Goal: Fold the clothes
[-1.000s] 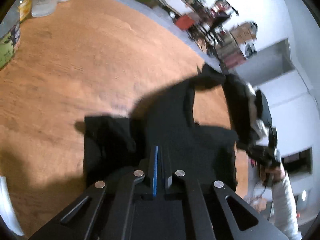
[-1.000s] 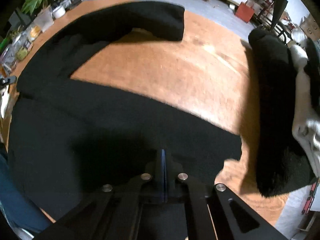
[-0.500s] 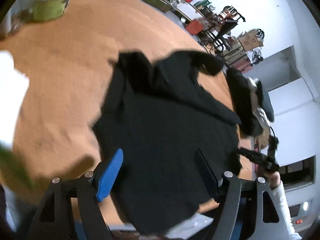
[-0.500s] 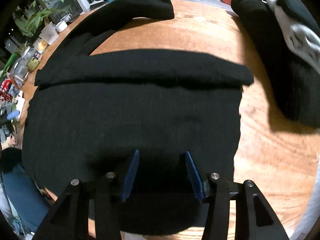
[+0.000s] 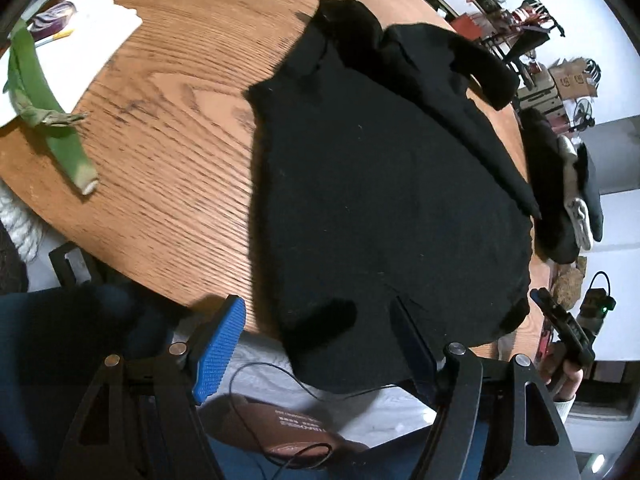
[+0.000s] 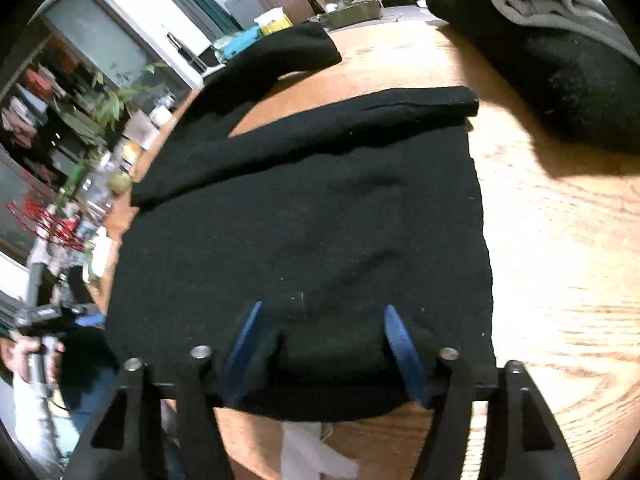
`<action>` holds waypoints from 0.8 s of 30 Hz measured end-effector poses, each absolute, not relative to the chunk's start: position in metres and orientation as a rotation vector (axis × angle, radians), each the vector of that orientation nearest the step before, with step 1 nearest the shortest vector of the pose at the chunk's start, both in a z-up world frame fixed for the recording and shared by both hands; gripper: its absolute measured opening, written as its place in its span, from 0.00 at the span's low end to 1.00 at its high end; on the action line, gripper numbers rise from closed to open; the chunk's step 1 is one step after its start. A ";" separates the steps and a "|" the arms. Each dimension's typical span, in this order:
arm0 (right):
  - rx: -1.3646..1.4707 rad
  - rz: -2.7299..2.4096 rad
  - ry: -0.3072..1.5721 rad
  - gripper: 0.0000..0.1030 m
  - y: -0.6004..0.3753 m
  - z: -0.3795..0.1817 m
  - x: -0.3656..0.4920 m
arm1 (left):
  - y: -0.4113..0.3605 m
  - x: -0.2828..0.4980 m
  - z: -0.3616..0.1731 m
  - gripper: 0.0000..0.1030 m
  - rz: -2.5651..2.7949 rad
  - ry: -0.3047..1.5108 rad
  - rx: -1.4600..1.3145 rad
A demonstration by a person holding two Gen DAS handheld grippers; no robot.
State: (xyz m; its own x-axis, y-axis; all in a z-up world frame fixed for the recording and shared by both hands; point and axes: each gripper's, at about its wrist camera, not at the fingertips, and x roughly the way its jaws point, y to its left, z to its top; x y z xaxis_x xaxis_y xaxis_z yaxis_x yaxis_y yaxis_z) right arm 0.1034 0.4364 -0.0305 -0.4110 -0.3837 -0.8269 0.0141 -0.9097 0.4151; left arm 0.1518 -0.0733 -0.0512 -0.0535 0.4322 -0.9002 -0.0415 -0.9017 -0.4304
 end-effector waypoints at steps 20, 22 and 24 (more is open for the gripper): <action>1.687 -2.326 -0.551 0.56 0.449 -0.052 0.141 | -0.044 0.158 -0.062 0.74 1.961 -0.523 -1.880; 1.714 -2.359 -0.580 0.53 0.451 -0.054 0.142 | -0.043 0.157 -0.063 0.74 1.953 -0.544 -1.875; 1.735 -2.398 -0.647 0.50 0.458 -0.055 0.143 | -0.043 0.160 -0.062 0.74 1.939 -0.545 -1.858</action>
